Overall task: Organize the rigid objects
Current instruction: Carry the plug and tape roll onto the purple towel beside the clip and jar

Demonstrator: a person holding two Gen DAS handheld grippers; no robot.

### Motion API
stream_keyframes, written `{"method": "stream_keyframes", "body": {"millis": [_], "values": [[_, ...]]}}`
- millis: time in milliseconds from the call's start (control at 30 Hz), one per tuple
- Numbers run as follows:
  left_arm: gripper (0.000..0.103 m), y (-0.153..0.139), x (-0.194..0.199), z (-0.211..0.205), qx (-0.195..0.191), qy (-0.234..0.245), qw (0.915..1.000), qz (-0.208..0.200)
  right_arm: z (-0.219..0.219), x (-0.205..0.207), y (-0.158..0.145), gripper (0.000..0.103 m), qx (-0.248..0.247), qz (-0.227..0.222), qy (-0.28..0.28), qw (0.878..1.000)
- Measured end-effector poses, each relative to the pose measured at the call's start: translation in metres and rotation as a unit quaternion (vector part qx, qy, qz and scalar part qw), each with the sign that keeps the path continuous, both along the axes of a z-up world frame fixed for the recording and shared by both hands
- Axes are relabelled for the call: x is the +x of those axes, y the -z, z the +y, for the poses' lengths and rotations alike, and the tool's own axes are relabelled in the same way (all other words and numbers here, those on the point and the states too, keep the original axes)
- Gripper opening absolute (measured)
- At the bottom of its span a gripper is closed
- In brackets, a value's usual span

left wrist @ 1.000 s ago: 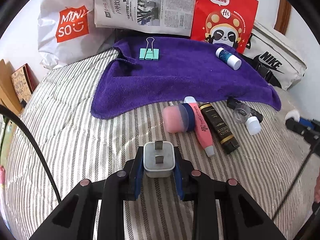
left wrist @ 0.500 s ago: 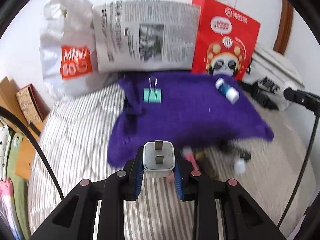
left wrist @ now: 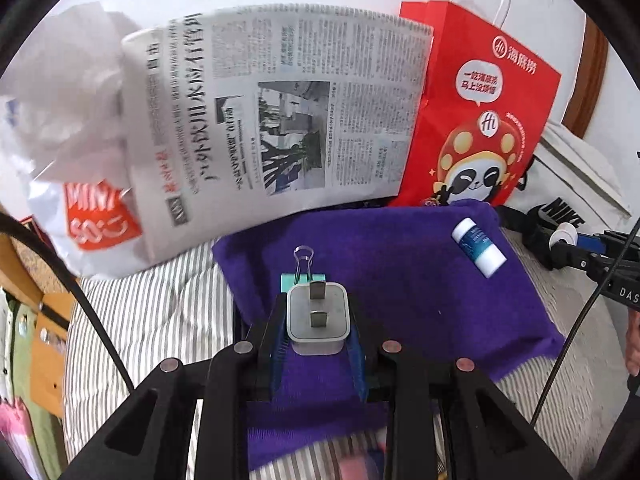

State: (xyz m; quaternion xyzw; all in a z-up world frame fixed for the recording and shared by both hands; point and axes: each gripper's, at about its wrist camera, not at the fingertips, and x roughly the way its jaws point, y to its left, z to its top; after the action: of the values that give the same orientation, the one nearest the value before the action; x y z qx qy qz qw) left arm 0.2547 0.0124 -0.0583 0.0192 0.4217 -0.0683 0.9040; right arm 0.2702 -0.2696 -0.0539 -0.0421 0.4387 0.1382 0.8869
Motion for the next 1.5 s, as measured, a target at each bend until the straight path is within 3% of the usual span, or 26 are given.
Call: {"method": "stream_keyframes", "body": {"millis": [267, 400, 533, 1167, 1500], "values": [[0.025, 0.031, 0.015, -0.004, -0.002, 0.011, 0.9994, 0.032, 0.004, 0.011, 0.024, 0.031, 0.014, 0.039, -0.022, 0.999], [0.025, 0.041, 0.013, -0.002, -0.001, 0.012, 0.9991, 0.04, 0.002, 0.011, 0.027, 0.031, 0.013, 0.036, -0.016, 0.999], [0.025, 0.044, 0.017, -0.002, 0.0, 0.014, 0.999, 0.042, 0.001, 0.014, 0.03, 0.031, 0.021, 0.041, -0.016, 0.999], [0.025, 0.051, 0.025, 0.007, -0.006, 0.01, 0.9981, 0.06, 0.025, 0.032, 0.09, 0.031, -0.047, 0.111, -0.044, 0.992], [0.025, 0.062, 0.028, 0.003, 0.007, 0.013, 0.9974, 0.071, 0.025, 0.038, 0.096, 0.031, -0.053, 0.106, -0.038, 0.992]]}}
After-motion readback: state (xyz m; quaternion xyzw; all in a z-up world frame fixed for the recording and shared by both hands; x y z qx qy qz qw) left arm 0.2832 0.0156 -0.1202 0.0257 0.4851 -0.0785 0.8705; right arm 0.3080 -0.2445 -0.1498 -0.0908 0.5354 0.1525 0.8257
